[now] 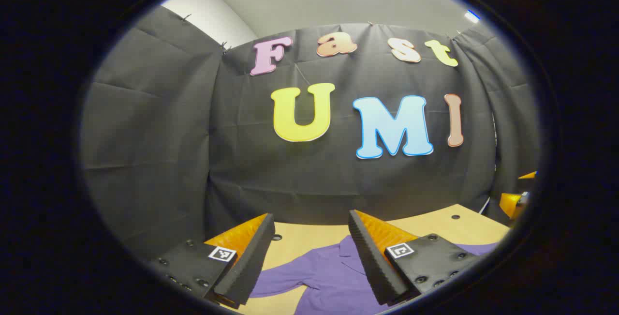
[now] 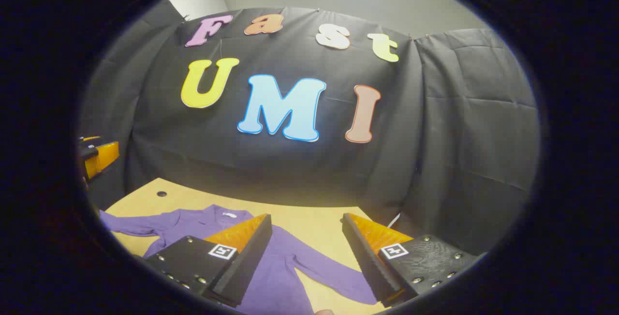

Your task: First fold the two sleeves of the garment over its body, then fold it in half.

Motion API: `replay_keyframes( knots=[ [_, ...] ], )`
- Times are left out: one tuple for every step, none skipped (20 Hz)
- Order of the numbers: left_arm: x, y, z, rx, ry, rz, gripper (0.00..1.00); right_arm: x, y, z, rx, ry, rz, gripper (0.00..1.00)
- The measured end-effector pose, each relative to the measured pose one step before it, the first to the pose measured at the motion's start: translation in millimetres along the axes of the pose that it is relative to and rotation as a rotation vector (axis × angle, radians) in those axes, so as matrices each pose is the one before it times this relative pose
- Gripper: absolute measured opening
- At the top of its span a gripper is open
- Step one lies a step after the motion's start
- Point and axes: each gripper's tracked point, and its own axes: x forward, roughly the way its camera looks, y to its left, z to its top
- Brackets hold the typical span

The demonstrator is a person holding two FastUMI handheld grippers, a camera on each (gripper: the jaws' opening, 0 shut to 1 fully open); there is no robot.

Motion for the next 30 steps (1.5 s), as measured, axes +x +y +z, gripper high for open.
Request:
replay_keyframes(
  knots=[
    [2.33, -0.55, 0.74, 0.01040, -0.00793, -0.00503, 0.99, -0.47, -3.71, -0.23, -0.01628, -0.00510, -0.01212, 0.94],
    [0.08, 1.10, 2.70, 0.00908, -0.01668, -0.00607, 0.99, 0.21, -4.41, 3.40, -0.00953, -0.01448, -0.01756, 0.94],
    [-0.07, -0.88, 3.49, 0.00824, -0.00470, -0.00487, 0.99, -0.51, 0.21, -0.99, -0.00075, 0.00244, -0.00418, 0.94],
    [-0.38, -1.48, 3.03, 0.00469, -0.00714, -0.00839, 0.99, -0.26, 1.76, 0.55, 0.00973, -0.00202, 0.00282, 0.92],
    [-1.07, -2.47, 1.44, 0.00205, -0.00251, -0.00681, 0.99, -0.48, 1.22, -0.80, 0.00929, 0.00053, 0.00220, 0.92],
    [-1.46, -1.73, -0.40, 0.00075, -0.00301, -0.00678, 0.99, -0.60, -0.04, -0.95, 0.00616, 0.00031, -0.00230, 0.94],
    [-1.63, -2.59, -0.65, -0.00220, -0.00077, -0.00782, 0.99, -0.95, -1.22, -2.20, 0.00262, 0.00156, -0.00735, 0.94],
    [-1.08, -3.82, -1.06, -0.00474, -0.00064, -0.01043, 0.99, -0.28, -1.35, -1.32, 0.00402, -0.00256, -0.00759, 0.92],
    [-0.77, -2.65, -1.57, -0.00028, 0.00268, -0.00473, 0.99, 0.01, 0.07, -3.50, 0.00169, 0.00646, -0.00497, 0.92],
    [0.95, -1.38, -1.66, 0.00030, 0.00189, -0.00362, 0.99, -0.73, -0.09, -3.59, 0.00414, 0.01225, -0.00063, 0.92],
    [1.08, -1.77, 0.18, -0.00195, 0.00155, -0.00032, 0.99, -1.56, 0.56, -0.57, 0.00824, 0.00388, 0.00572, 0.93],
    [0.07, -0.75, 0.08, -0.00398, 0.00083, 0.00077, 0.99, -0.53, 0.40, 0.82, 0.00590, -0.00107, 0.00424, 0.92],
    [-0.12, -1.22, -1.16, -0.00190, 0.00015, 0.00051, 0.99, -0.75, -1.84, -1.71, 0.00336, 0.00226, -0.00072, 0.92],
    [-0.09, -1.62, 0.81, 0.00079, -0.00103, -0.00001, 0.99, 0.20, -1.92, -0.81, 0.00352, 0.00074, -0.00361, 0.92],
    [-0.91, -1.29, 0.82, 0.00007, -0.00289, -0.00131, 0.99, 0.56, -2.59, -2.18, 0.00575, 0.00350, -0.00580, 0.92],
    [0.24, -1.79, 1.00, -0.00191, -0.00154, -0.00408, 0.99, 0.84, -3.88, -3.82, 0.00874, 0.01006, -0.00821, 0.92],
    [-0.28, -1.88, 1.11, -0.00051, -0.00299, -0.00263, 0.99, 1.45, -4.80, -7.79, 0.01055, 0.01804, -0.00921, 0.92],
    [0.38, -0.28, 1.16, 0.00186, -0.00159, 0.00114, 0.99, 0.98, -6.49, -7.80, 0.00933, 0.02324, -0.01373, 0.92],
    [-0.04, 0.18, 0.65, 0.00054, -0.00170, 0.00327, 0.99, 1.74, -7.89, -7.14, 0.00756, 0.01685, -0.01712, 0.93],
    [1.14, -0.83, 0.11, -0.00350, -0.00013, 0.00313, 0.99, 2.30, -7.90, -5.98, 0.00396, 0.01613, -0.01784, 0.92],
    [0.78, -1.11, -0.65, -0.00394, 0.00119, 0.00464, 0.99, 2.65, -9.35, -6.44, -0.00088, 0.01299, -0.02106, 0.93],
    [0.17, -0.53, -0.79, -0.00222, 0.00283, 0.00431, 0.99, 4.14, -9.92, -5.79, -0.00311, 0.01282, -0.02211, 0.93],
    [0.95, -1.03, -0.98, 0.00047, 0.00264, 0.00479, 0.99, 3.42, -10.09, -6.32, -0.00268, 0.01461, -0.02636, 0.93],
    [1.50, -0.41, 0.40, -0.00051, 0.00136, 0.00559, 0.99, 4.76, -10.60, -6.60, 0.00067, 0.01771, -0.02496, 0.94],
    [0.62, -1.41, -0.75, -0.00135, 0.00087, 0.00252, 0.99, 4.00, -9.45, -8.91, 0.00649, 0.02152, -0.02131, 0.94],
    [-0.29, -1.11, 0.55, -0.00130, 0.00099, 0.00387, 0.99, 4.71, -8.74, -9.27, 0.01254, 0.02890, -0.01639, 0.92],
    [-0.46, -0.48, -0.71, -0.00270, 0.00116, 0.00354, 0.99, 4.54, -7.30, -11.00, 0.01548, 0.03097, -0.01191, 0.94],
    [0.87, -0.17, -0.34, -0.00306, 0.00162, 0.00682, 0.99, 4.11, -6.75, -10.28, 0.01557, 0.03139, -0.01074, 0.93],
    [-0.02, 0.38, -0.36, -0.00260, 0.00195, 0.00723, 0.99, 5.52, -7.24, -11.16, 0.01300, 0.02785, -0.01155, 0.93],
    [0.02, 0.38, -1.61, -0.00228, 0.00262, 0.00810, 0.99, 6.16, -8.21, -9.57, 0.01054, 0.02430, -0.01071, 0.93]
  ],
)
